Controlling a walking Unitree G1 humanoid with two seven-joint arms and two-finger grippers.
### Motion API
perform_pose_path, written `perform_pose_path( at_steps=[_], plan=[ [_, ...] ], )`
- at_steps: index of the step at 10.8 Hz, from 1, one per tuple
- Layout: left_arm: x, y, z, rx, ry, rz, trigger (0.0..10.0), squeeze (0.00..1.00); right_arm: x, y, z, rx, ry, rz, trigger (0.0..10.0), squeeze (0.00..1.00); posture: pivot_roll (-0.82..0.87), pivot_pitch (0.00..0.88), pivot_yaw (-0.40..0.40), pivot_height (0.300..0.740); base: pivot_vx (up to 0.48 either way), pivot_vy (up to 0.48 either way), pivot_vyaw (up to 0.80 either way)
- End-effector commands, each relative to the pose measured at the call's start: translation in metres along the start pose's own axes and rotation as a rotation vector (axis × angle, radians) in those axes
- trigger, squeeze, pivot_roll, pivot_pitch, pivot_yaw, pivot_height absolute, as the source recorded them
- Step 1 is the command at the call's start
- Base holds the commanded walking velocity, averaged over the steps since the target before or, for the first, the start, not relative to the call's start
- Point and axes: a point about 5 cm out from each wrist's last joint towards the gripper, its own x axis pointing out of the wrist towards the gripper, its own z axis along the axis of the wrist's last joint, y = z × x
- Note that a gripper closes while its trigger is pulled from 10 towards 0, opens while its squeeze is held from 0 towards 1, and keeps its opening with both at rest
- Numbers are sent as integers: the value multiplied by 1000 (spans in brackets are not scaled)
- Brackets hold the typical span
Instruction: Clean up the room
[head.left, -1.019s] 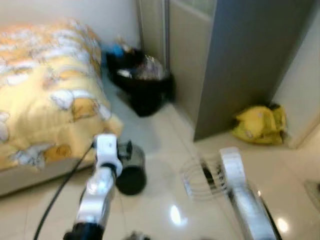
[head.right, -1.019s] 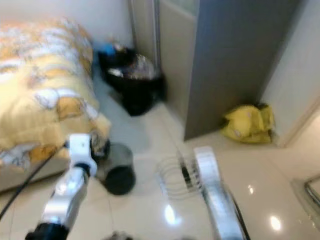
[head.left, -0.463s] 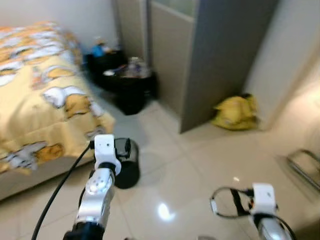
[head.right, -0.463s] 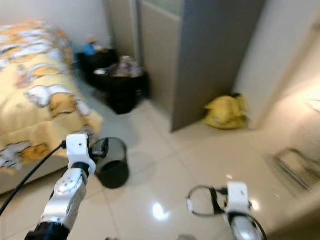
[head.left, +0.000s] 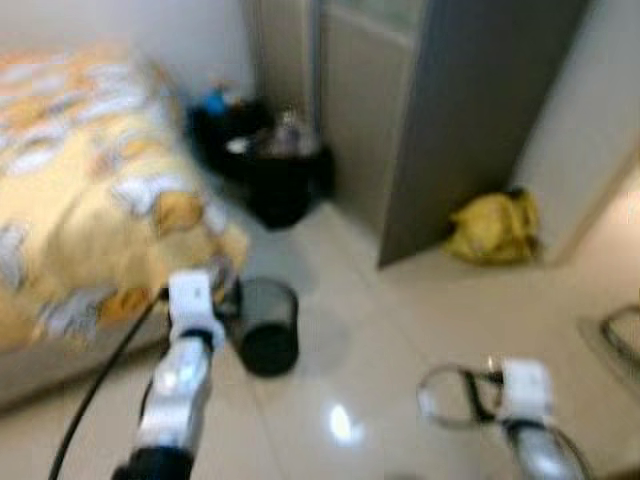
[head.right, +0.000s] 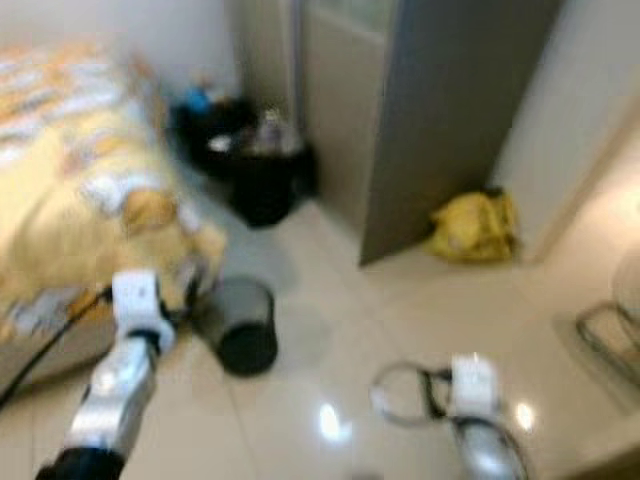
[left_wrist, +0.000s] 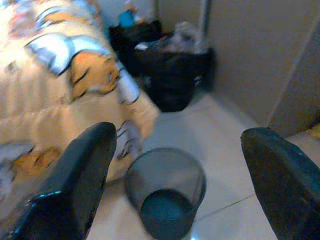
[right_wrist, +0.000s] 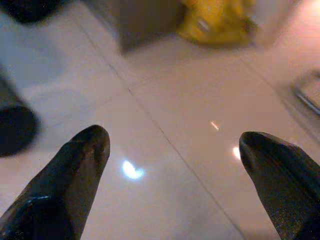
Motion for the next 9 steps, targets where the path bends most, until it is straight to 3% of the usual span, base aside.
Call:
perform_pose_path(
  at_steps=[1, 2, 4, 5, 6, 7, 8, 9],
  plan=[
    [2, -13, 9, 15, -47, -59, 10000, 0, -1, -13, -4, 25, 35, -67, 10000, 0, -199, 0, 51, 740, 0, 0, 0],
    [1, -15, 10, -5, -55, -79, 10000, 0, 3, -11, 5, 26, 2, -61, 10000, 0, -200, 0, 50, 740, 469, 0, 0],
    [2, -8, 4, -24, -17, -32, 10000, 0, 16, 12, 35, 23, -96, 7, 10000, 0, -204, 0, 48, 740, 469, 0, 0],
    [3, -6, 4, -30, -21, -21, 10000, 0, 9, 23, 33, 4, -159, 47, 10000, 0, -196, 0, 44, 740, 472, 0, 0],
    [3, -6, 6, -34, -32, -18, 10000, 0, 8, 37, 50, 2, -281, 78, 10000, 0, -193, 0, 43, 740, 472, 0, 0],
    [1, -10, 9, -21, -58, -32, 10000, 0, 5, 53, 84, -23, -458, 99, 10000, 0, -195, 0, 42, 740, 472, 0, 0],
    [-1, -18, 17, -3, -111, -68, 10000, 0, -6, 69, 127, 20, -639, 120, 10000, 0, -200, 0, 44, 740, 472, 0, 0],
    [-2, -20, 23, 28, -145, -78, 10000, 0, -13, 75, 142, 38, -689, 136, 10000, 0, -201, 0, 48, 740, 472, 0, 0]
  ],
)
